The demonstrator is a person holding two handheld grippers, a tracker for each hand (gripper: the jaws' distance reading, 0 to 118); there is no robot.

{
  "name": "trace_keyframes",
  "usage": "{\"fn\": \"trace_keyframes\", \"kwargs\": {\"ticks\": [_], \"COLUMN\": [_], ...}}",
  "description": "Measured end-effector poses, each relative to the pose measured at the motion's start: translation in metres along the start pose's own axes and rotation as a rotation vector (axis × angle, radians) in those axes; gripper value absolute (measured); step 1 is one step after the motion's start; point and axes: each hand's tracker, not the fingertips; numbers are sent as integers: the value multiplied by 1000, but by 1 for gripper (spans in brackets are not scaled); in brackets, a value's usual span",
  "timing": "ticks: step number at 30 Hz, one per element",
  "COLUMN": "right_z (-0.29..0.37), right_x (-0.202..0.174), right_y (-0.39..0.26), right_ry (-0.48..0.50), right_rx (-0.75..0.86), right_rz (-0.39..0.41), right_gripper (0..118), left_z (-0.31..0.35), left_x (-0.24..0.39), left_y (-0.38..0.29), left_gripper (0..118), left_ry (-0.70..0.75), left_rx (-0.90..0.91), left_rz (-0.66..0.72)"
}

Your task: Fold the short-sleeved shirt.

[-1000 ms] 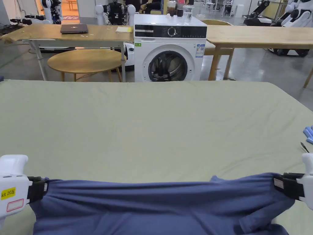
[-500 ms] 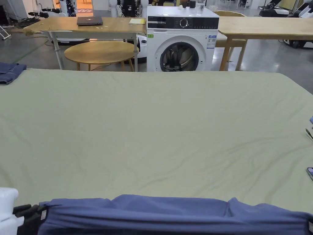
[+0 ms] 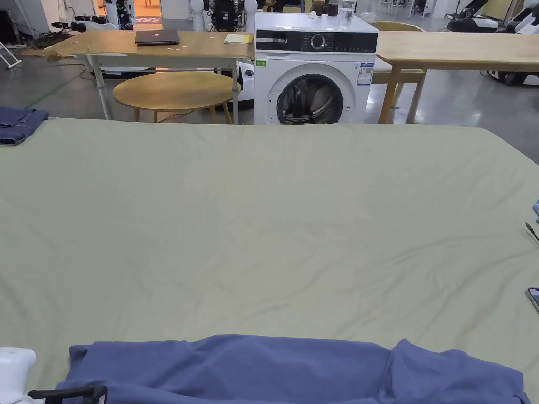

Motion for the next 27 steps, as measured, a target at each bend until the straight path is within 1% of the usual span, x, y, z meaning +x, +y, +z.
{"fn": "trace_keyframes", "kwargs": {"ticks": [3, 4, 5, 6, 7, 8, 9, 10, 11, 12, 13, 14, 15, 18, 20, 22, 24, 27], "right_z": [3, 2, 2, 2, 1, -2, -7, -10, -14, -20, -23, -25, -28, -29, -31, -25, -22, -16], "right_x": [-17, -26, -34, -42, -53, -64, -74, -88, -97, -105, -114, -123, -128, -139, -145, -154, -159, -170], "right_y": [9, 13, 16, 17, 19, 19, 19, 19, 17, 15, 15, 13, 12, 11, 10, 11, 10, 12], "right_ry": [-18, -28, -30, -25, -10, -14, -19, -29, -35, -32, -32, -57, -67, -54, -64, -70, -75, -87], "right_rx": [66, 84, 114, 142, 171, 187, 202, 232, 261, 250, 252, 264, 261, 260, 269, 281, 306, 318], "right_rz": [-3, -3, -11, -24, -29, -30, -34, -47, -54, -52, -43, -21, -3, -1, 19, 36, 66, 108], "right_gripper": [118, 117, 111, 92, 64, 26, 0, 0, 0, 0, 0, 0, 0, 0, 0, 0, 0, 0], "left_z": [11, 13, 15, 17, 19, 18, 17, 15, 11, 9, 8, 7, 7, 9, 14, 16, 13, 3], "left_x": [12, 18, 23, 28, 37, 43, 47, 52, 49, 50, 51, 51, 50, 40, 28, 5, -19, -51], "left_y": [8, 11, 12, 13, 13, 15, 14, 14, 10, 10, 9, 9, 9, 10, 15, 23, 34, 49], "left_gripper": [112, 107, 98, 77, 55, 31, 4, 0, 0, 0, 0, 0, 0, 0, 0, 0, 0, 0], "left_ry": [12, 11, 15, 20, 19, 32, 37, 43, 44, 43, 51, 48, 47, 42, 41, -7, -92, -150], "left_rx": [37, 42, 57, 86, 88, 95, 107, 120, 125, 125, 125, 126, 128, 116, 108, 54, 0, -100], "left_rz": [47, 53, 57, 57, 53, 54, 62, 76, 86, 92, 109, 117, 133, 168, 193, 244, 283, 298]}}
